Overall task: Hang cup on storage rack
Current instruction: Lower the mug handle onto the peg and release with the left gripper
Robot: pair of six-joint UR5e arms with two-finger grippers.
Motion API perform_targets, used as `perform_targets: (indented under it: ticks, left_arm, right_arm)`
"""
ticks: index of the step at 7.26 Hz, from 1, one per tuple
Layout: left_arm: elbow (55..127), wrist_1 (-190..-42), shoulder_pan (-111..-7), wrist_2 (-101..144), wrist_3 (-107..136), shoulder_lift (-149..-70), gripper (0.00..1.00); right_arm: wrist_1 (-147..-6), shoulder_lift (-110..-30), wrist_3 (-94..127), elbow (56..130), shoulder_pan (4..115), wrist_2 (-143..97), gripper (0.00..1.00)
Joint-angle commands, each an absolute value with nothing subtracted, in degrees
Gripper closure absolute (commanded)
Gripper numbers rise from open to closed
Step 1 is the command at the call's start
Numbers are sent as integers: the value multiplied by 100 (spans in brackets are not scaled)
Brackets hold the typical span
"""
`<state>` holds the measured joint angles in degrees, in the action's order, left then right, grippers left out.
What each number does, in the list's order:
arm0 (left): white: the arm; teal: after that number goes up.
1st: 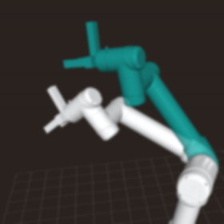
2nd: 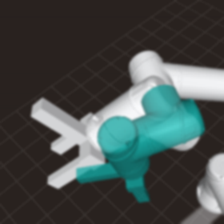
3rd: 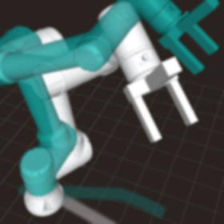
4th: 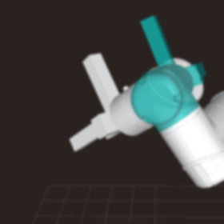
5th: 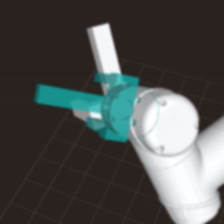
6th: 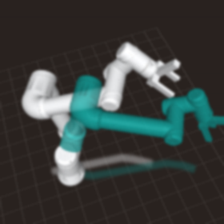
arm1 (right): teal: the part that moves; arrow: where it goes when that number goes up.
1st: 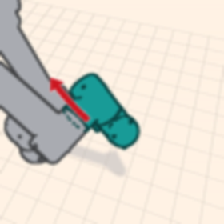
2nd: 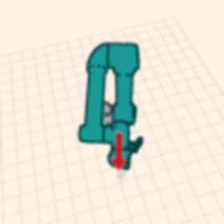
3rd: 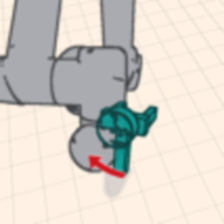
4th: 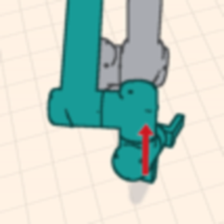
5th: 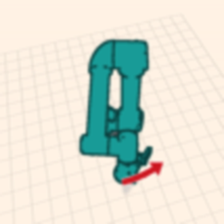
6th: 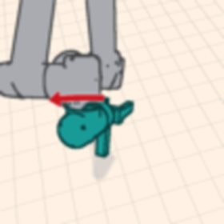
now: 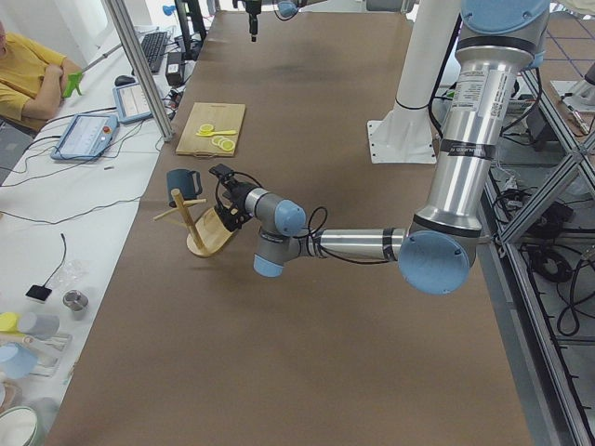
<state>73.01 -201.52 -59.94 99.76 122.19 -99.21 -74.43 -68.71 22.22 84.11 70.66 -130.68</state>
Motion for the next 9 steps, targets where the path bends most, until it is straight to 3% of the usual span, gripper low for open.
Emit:
perform_targets:
  ticks: [1,9]
  left_arm:
    - [7260,-19953,-5994,9967,10188,-9669,2]
    - [7268,-17961,-6379,8991,4473,-9141,2]
  right_arm:
    - [-7427,-6908,2189,8411,7127,-13034,1]
    - [-7409,-7716,846,8350,8533,-12990,1]
